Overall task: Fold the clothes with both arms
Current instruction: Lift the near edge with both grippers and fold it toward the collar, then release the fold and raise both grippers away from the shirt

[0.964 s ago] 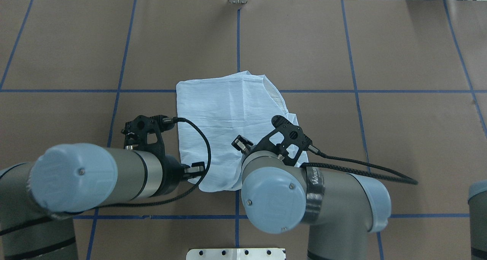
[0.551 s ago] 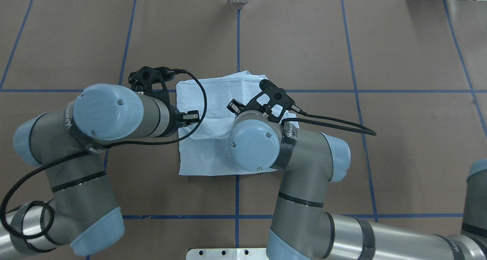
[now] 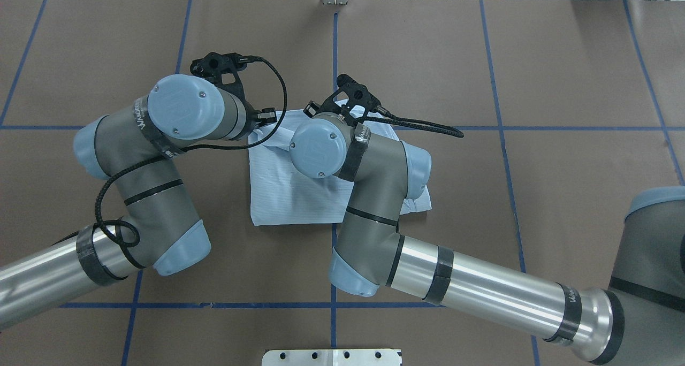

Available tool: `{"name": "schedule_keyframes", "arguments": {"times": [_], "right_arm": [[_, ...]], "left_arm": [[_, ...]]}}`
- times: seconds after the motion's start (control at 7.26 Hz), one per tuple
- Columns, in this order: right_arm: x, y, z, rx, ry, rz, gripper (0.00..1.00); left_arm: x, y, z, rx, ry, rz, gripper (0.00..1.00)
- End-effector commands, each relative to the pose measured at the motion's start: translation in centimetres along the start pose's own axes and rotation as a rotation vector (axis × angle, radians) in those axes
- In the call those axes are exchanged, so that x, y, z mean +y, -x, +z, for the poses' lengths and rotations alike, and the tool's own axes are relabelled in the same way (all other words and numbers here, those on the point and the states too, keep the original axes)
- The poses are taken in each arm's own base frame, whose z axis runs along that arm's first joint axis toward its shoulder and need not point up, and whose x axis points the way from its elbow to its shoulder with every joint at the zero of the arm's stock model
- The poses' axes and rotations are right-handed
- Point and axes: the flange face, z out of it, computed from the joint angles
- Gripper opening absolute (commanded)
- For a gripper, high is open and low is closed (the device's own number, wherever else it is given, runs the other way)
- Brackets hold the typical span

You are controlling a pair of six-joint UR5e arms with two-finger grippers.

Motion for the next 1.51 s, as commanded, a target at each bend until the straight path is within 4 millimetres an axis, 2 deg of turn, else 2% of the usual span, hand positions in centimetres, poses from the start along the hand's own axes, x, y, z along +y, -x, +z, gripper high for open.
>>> {"name": "schedule_keyframes", "arguments": {"times": [0.0, 0.14, 0.28, 0.41, 0.55, 0.69, 0.83, 0.96, 1.1, 1.24, 1.38], "right_arm": [[-0.1, 0.1, 2.2, 0.021, -0.015, -0.028, 0.0], [0.0, -0.3, 4.0, 0.006, -0.015, -0.046, 0.0], [0.0, -0.6, 4.9, 0.001, -0.014, -0.062, 0.0], [-0.1, -0.6, 5.0, 0.001, -0.014, -0.067, 0.34], [-0.4, 0.2, 4.6, -0.008, -0.011, -0.158, 0.99], [-2.0, 2.1, 3.5, -0.022, 0.017, -0.163, 1.0], [-4.1, 3.6, 2.4, -0.02, 0.094, -0.184, 1.0], [-6.4, 3.5, 2.8, -0.012, 0.121, -0.207, 1.0], [-8.6, 1.5, 3.3, -0.02, 0.171, -0.314, 1.0], [-11.7, -1.3, 2.8, -0.036, 0.199, -0.354, 1.0], [-14.2, -2.9, 2.2, -0.051, 0.236, -0.405, 1.0]], "left_arm": [[-1.3, 0.4, 4.3, 0.002, -0.038, 0.006, 0.0], [-1.9, 0.9, 6.1, -0.017, -0.043, 0.016, 0.0], [-1.9, 1.4, 7.0, -0.022, -0.044, 0.018, 0.0], [-2.0, 1.5, 7.1, -0.024, -0.045, 0.017, 0.0], [-2.0, 1.7, 7.1, -0.025, -0.043, 0.017, 0.81], [-2.0, 1.4, 6.3, 0.004, -0.046, 0.019, 1.0], [-2.4, 0.2, 3.7, 0.064, -0.048, 0.088, 1.0], [-2.1, 0.2, 3.3, 0.075, -0.025, 0.107, 1.0], [-1.2, 0.4, 4.0, 0.065, -0.011, 0.111, 1.0], [1.1, 0.6, 5.9, 0.041, 0.019, 0.13, 1.0], [1.5, 1.2, 8.0, 0.007, 0.032, 0.139, 1.0]]}}
